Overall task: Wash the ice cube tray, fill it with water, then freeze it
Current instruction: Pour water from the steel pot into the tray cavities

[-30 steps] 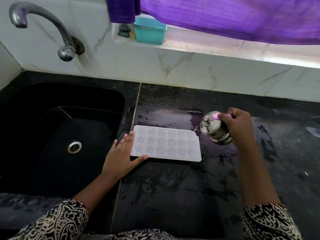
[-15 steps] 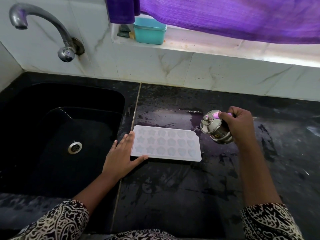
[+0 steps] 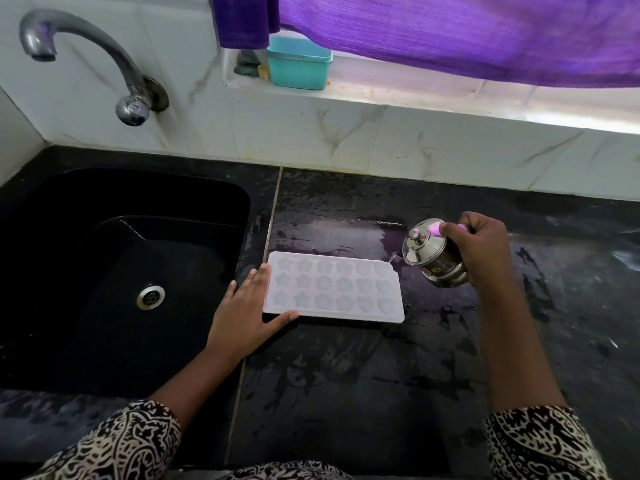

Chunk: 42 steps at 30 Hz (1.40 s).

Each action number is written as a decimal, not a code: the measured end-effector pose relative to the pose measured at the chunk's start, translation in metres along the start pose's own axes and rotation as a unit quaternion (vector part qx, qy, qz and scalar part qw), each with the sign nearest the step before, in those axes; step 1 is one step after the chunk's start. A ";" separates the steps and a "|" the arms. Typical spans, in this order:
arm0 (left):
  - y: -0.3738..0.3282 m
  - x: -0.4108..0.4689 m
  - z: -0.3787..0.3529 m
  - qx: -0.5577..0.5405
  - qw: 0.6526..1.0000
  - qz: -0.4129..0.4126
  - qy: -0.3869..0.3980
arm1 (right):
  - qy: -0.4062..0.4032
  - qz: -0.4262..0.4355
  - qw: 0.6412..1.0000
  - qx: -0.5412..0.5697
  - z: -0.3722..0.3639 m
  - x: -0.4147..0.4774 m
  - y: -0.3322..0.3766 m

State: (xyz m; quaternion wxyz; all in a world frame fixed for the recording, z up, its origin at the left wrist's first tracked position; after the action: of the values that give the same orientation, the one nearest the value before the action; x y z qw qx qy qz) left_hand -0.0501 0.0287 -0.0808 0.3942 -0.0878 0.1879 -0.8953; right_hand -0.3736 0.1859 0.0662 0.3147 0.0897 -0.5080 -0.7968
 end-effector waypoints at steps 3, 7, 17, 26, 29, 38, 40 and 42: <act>0.000 0.001 0.000 -0.002 1.000 -0.001 -0.002 | -0.003 -0.001 1.000 0.005 0.000 0.000 0.001; 0.001 0.001 -0.001 0.005 1.000 -0.002 -0.001 | -0.016 -0.020 0.999 0.034 0.001 -0.001 -0.003; -0.001 0.001 0.001 0.003 1.000 -0.003 0.001 | -0.048 -0.117 0.972 0.198 -0.003 -0.013 -0.017; 0.002 0.003 -0.001 0.010 1.000 -0.002 0.002 | -0.056 -0.097 0.991 0.068 -0.014 -0.017 -0.014; 0.003 0.002 -0.002 0.007 1.000 -0.001 0.004 | -0.059 -0.087 0.994 0.031 -0.013 -0.020 -0.017; 0.002 0.002 -0.002 0.007 1.000 -0.009 0.006 | -0.079 -0.105 0.991 0.032 -0.009 -0.029 -0.022; 0.003 0.002 -0.002 0.010 1.000 -0.011 0.007 | -0.082 -0.116 0.988 0.054 -0.008 -0.030 -0.021; 0.002 0.003 -0.003 0.015 1.000 -0.013 0.008 | -0.081 -0.121 0.987 0.074 -0.007 -0.031 -0.020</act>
State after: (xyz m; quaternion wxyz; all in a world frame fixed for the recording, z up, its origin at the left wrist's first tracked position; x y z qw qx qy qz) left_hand -0.0512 0.0262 -0.0843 0.3818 -0.0770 0.1765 -0.9039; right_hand -0.3540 0.2044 0.0403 0.1663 0.1089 -0.5750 -0.7936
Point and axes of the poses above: each hand's wrist, its own x-axis towards the middle knuckle, its own z-axis out of the back of the hand, y = z × x, the point moved 7 cm from there along x, towards the middle knuckle, and after that the axes turned 4 degrees about -x, right-handed, at the moved point
